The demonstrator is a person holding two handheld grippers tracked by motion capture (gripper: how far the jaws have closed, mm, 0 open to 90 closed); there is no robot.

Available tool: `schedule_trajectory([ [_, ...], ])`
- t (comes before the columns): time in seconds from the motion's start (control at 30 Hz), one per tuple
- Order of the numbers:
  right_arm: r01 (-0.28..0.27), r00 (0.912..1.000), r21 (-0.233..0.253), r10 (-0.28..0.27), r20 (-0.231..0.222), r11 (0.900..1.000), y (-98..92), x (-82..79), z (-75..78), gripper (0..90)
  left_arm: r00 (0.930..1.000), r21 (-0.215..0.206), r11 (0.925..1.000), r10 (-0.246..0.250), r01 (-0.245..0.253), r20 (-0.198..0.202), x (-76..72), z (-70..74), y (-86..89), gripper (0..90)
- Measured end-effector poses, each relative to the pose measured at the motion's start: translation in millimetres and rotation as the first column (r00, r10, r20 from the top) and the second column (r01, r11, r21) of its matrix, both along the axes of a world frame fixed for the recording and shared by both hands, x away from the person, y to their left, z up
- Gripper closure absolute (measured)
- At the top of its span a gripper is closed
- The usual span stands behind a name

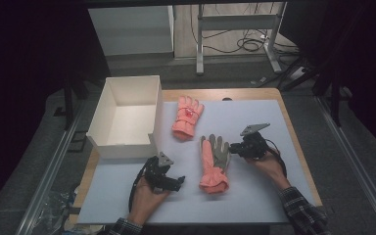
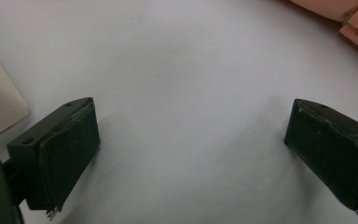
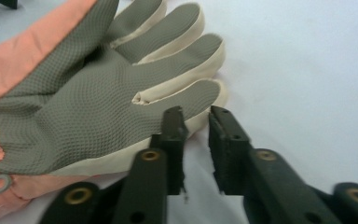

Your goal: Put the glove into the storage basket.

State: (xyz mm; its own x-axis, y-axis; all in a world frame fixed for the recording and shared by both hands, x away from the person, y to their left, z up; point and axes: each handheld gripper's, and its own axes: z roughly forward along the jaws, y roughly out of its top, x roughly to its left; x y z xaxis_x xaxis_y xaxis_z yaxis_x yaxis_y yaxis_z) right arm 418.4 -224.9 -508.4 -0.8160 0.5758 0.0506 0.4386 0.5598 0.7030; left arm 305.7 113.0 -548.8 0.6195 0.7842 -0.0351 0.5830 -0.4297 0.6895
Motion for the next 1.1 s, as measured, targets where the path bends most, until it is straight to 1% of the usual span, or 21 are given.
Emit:
schedule_trajectory([
  [0.07,0.011,0.9999,-0.003,-0.011,0.009,1.000,-1.6,1.9,5.9,70.0,1.0000,0.000,1.0000,0.000,0.000,0.000,0.0,0.0,0.0,3.0],
  [0.17,0.020,0.9998,0.016,-0.020,0.006,1.000,-0.2,7.1,15.5,65.1,1.0000,0.000,1.0000,0.000,0.000,0.000,0.0,0.0,0.0,3.1],
  [0.27,0.025,0.9996,0.035,-0.025,0.009,0.999,8.5,12.7,24.6,60.1,1.0000,-0.003,1.0000,0.002,-0.002,0.001,0.0,-0.1,-0.2,3.0],
  [0.37,0.046,0.9989,0.060,-0.047,0.009,0.997,19.0,18.4,31.7,55.7,1.0000,0.000,1.0000,0.000,0.000,0.000,0.0,0.0,0.0,3.0],
  [0.4,0.055,0.9985,0.086,-0.055,0.002,0.995,25.1,22.7,34.0,53.5,1.0000,0.000,1.0000,0.000,0.000,0.000,0.0,0.0,0.0,3.0],
  [0.43,0.055,0.9985,0.086,-0.055,0.002,0.995,25.1,22.7,34.0,53.5,1.0000,0.000,1.0000,0.000,0.000,0.000,0.0,0.0,0.0,3.0],
  [0.57,0.069,0.9976,0.112,-0.068,-0.012,0.991,36.7,31.3,34.4,51.2,1.0000,0.000,1.0000,0.000,0.000,0.000,0.0,0.0,0.0,3.1],
  [0.7,0.056,0.9984,0.101,-0.055,-0.012,0.993,50.3,39.5,34.1,49.8,1.0000,0.002,1.0000,-0.002,0.002,-0.001,0.0,0.1,0.2,3.0],
  [0.83,0.039,0.9992,0.093,-0.039,0.000,0.995,63.5,47.4,35.1,48.8,1.0000,0.002,1.0000,-0.002,0.002,-0.002,0.0,0.2,0.2,3.0],
  [0.93,0.060,0.9981,0.110,-0.061,0.010,0.992,72.7,53.7,36.0,44.2,1.0000,0.001,1.0000,-0.001,0.001,0.000,0.0,0.0,0.2,3.1],
  [1.07,0.078,0.9964,0.121,-0.081,0.023,0.990,79.2,60.1,35.6,44.0,1.0000,-0.001,1.0000,0.000,0.000,0.000,0.1,-0.1,0.1,3.0],
  [1.1,0.076,0.9967,0.124,-0.079,0.022,0.989,80.6,62.9,34.8,43.7,1.0000,-0.001,1.0000,0.000,0.000,0.000,0.1,-0.1,0.1,3.0],
])
